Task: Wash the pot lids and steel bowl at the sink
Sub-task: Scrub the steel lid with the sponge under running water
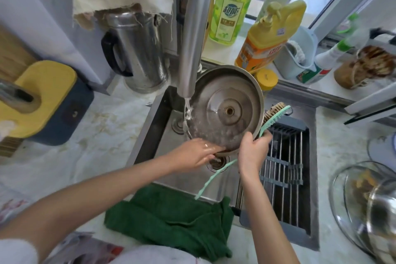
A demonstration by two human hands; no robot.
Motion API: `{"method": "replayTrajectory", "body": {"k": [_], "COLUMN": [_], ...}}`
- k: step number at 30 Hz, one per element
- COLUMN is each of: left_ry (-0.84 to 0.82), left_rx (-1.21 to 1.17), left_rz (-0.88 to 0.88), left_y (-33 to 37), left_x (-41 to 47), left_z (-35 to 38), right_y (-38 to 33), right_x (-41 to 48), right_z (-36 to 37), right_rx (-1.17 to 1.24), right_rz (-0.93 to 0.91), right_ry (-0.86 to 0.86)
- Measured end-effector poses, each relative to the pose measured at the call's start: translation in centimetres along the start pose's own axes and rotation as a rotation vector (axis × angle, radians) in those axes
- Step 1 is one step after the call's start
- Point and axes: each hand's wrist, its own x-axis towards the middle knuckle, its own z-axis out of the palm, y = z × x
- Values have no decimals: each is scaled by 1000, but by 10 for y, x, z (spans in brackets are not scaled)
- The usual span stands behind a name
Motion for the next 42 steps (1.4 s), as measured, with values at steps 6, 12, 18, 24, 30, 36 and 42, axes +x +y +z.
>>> {"method": "replayTrajectory", "body": {"k": [6,12,18,24,30,36,42], "left_ry": [-3,-25,126,93,92,134,142], "left_rx": [372,-85,-250,5,442,347,514], "left_rz": [-299,-477,-40,88,-101,-9,5], "left_y": [-55,21,25,-24,-41,-9,-25], "left_x": [18,41,3,-4,7,11,17], "left_z": [-11,16,8,-12,-24,-2,-10], "right_y": [2,-2,-5,-6,-21,-33,-29], "right_x": [-4,-10,-5,-8,-7,-7,-6], "right_z": [-11,-2,-7,-18,-23,-23,-26], "right_rx": [-154,-96,61,4,-53,-188,-213], "right_rz": [-72,-43,46,-42,-108,-222,-156], "right_ry": [2,70,133,69,44,86,24]}}
